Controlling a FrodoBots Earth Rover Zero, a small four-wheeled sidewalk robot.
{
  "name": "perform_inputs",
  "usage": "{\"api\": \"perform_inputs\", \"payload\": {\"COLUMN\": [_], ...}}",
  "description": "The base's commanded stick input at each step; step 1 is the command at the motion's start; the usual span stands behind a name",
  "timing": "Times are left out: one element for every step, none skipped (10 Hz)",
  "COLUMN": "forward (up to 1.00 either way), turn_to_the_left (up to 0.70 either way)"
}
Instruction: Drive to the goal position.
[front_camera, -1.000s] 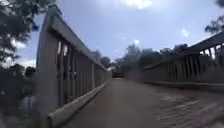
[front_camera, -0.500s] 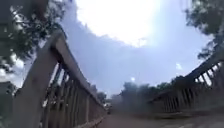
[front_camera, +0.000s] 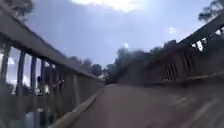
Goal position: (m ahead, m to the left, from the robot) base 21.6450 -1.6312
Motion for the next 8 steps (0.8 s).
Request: {"api": "perform_inputs", "payload": {"forward": [0.85,0.85,0.85,0.85,0.85,0.85,0.85,0.85], "turn_to_the_left": [0.0,0.0,0.0,0.0,0.0,0.0,0.0,0.0]}}
